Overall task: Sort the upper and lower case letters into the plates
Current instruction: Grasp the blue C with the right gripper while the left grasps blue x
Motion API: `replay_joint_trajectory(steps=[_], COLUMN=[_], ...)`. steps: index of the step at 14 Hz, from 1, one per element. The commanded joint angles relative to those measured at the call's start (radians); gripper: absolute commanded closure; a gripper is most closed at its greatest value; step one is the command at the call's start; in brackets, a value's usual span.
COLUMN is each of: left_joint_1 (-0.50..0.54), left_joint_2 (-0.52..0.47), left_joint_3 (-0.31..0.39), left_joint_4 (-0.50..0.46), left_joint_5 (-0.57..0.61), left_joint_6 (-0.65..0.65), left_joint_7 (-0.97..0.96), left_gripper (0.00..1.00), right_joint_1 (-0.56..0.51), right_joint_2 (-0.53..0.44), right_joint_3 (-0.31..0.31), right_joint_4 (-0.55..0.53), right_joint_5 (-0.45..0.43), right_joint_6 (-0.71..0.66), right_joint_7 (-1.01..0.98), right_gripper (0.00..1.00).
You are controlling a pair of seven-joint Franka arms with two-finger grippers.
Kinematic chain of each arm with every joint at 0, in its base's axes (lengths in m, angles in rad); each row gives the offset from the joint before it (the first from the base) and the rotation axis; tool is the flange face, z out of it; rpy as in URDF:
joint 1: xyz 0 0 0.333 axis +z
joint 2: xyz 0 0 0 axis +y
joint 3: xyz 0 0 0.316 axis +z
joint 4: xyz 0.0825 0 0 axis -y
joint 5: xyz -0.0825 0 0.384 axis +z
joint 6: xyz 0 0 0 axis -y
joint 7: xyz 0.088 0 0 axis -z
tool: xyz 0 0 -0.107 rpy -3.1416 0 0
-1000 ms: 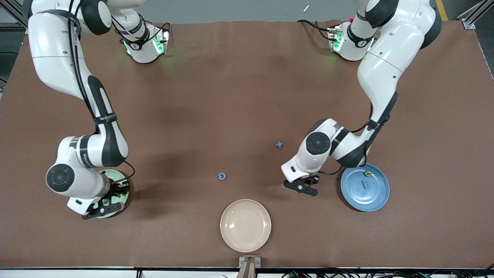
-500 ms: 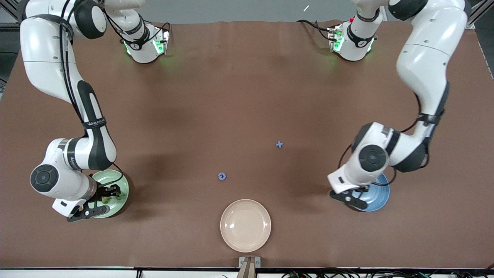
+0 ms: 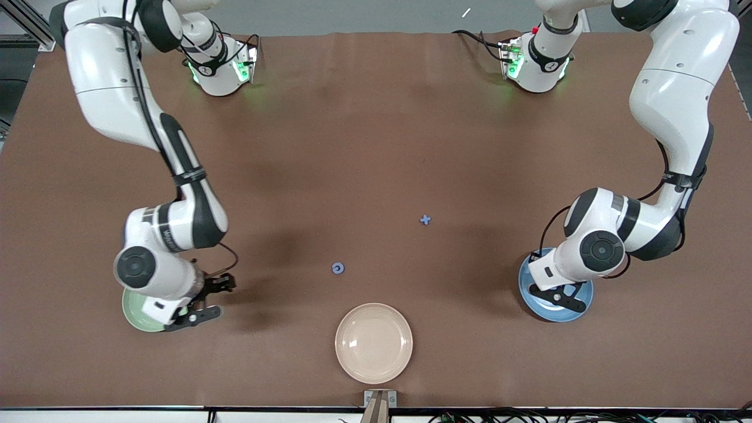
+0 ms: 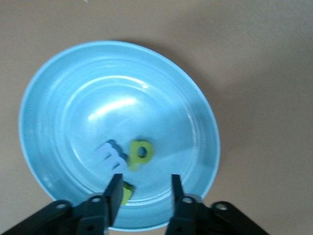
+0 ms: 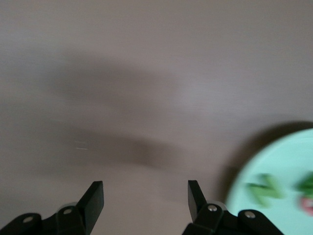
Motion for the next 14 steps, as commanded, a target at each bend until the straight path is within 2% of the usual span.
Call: replay_joint_trajectory(steps=[1, 2, 4, 6, 8, 11, 14], left_joint_1=[0.000, -0.003, -0.001, 0.002, -0.010, -0.030, -0.095], left_joint_2=[-0.089, -0.101, -0.108, -0.108, -0.099, -0.082, -0.076], left_joint_3=[-0.006, -0.018, -0.094, -0.170, -0.219, -0.271, -0.271], left_joint_4=[-0.070, -0.073, -0.078, -0.108, -0.145, -0.211, -0.242], left_joint_5=[-0.011, -0.017, -0.017, -0.035, -0.039, -0.039, -0.039], left_joint_6=[-0.037, -0.060, -0.111, -0.115, -0.095, 0.018, 0.078], left_joint_7=[-0.032, -0.061, -0.153, -0.303, -0.485, -0.708, -0.899], left_gripper=[0.00, 0.00, 0.02, 0.06, 0.12, 0.16, 0.22], right_joint_1=[0.090, 0.130, 0.194, 0.237, 0.280, 0.317, 0.345], right_joint_2=[-0.022, -0.019, -0.002, 0.019, 0.051, 0.084, 0.110], right_joint_3=[0.005, 0.003, 0.001, 0.001, 0.001, 0.001, -0.002], right_joint_4=[-0.016, -0.014, -0.010, -0.011, -0.008, 0.001, 0.006], right_joint_5=[0.008, 0.008, -0.004, -0.001, -0.003, -0.004, -0.008], right_joint_6=[-0.012, 0.000, 0.034, 0.129, 0.167, 0.243, 0.287], right_joint_7=[0.134, 0.186, 0.321, 0.407, 0.496, 0.550, 0.584], right_gripper=[0.22, 0.22, 0.22, 0.22, 0.22, 0.22, 0.22])
